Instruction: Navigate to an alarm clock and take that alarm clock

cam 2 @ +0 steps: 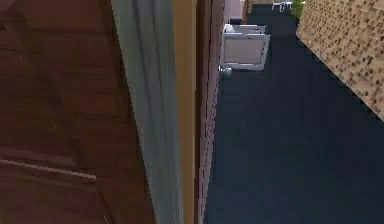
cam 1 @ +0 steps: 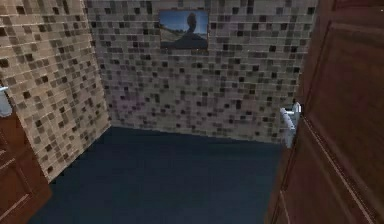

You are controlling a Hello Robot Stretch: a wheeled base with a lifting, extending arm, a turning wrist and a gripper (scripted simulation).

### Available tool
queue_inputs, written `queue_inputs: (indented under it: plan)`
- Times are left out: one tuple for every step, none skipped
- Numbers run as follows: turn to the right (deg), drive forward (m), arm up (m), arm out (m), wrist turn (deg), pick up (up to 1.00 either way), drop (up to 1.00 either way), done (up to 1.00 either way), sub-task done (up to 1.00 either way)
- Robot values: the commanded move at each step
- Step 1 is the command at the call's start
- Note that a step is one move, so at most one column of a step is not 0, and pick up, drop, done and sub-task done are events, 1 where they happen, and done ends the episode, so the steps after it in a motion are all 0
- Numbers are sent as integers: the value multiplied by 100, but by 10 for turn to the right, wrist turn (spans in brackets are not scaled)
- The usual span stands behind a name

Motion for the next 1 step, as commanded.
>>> queue_inputs:
  plan:
    - [0, 100, 0, 0, 0, 0, 0, 0, 0]
